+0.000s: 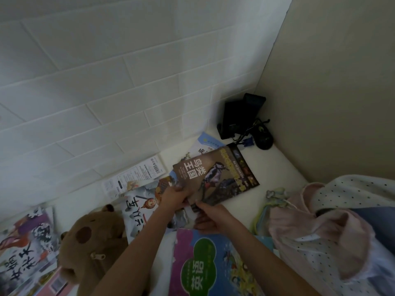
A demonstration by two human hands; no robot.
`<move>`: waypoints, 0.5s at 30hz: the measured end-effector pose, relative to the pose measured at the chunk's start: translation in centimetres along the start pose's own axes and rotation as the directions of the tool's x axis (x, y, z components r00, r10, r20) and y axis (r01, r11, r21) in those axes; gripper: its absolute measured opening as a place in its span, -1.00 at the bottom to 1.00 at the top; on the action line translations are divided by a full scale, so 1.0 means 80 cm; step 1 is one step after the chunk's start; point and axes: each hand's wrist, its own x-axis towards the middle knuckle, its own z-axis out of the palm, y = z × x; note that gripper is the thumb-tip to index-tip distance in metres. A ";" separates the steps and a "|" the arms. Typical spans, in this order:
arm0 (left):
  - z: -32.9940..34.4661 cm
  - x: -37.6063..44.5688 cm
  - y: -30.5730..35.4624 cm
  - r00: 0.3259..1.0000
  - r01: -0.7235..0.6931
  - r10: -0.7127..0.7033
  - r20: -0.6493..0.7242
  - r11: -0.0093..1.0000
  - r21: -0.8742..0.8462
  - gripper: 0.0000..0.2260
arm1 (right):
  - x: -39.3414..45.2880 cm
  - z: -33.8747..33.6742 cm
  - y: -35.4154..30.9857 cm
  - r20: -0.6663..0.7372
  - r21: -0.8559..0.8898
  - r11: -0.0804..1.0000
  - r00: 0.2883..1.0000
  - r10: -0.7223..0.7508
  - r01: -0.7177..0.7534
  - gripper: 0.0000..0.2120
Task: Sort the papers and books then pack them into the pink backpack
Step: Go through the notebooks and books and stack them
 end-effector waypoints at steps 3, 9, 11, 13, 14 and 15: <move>-0.001 -0.010 0.006 0.981 0.114 -0.092 0.170 0.986 -0.123 -0.95 | 0.010 -0.007 0.004 -0.081 0.224 0.972 0.995 -0.057 0.074 -0.36; -0.013 -0.044 0.001 0.824 0.096 -0.110 0.555 0.994 0.055 -0.87 | -0.003 -0.046 -0.020 -0.213 0.599 0.725 0.941 -0.265 0.340 -0.68; -0.012 -0.052 0.000 0.847 0.099 -0.007 0.532 0.984 -0.146 -0.77 | -0.022 -0.057 -0.031 -0.207 0.593 0.696 0.912 -0.354 0.405 -0.77; -0.028 -0.060 0.010 0.860 0.071 0.132 0.493 0.925 -0.372 -0.70 | -0.047 -0.073 -0.038 -0.159 0.565 0.686 0.876 -0.454 0.458 -0.83; -0.040 -0.067 0.019 0.851 0.036 0.193 0.489 0.907 -0.420 -0.69 | -0.060 -0.083 -0.038 -0.134 0.510 0.705 0.854 -0.502 0.494 -0.81; -0.052 -0.076 0.028 0.828 -0.006 0.239 0.507 0.908 -0.418 -0.68 | -0.071 -0.093 -0.037 -0.108 0.438 0.721 0.828 -0.550 0.536 -0.77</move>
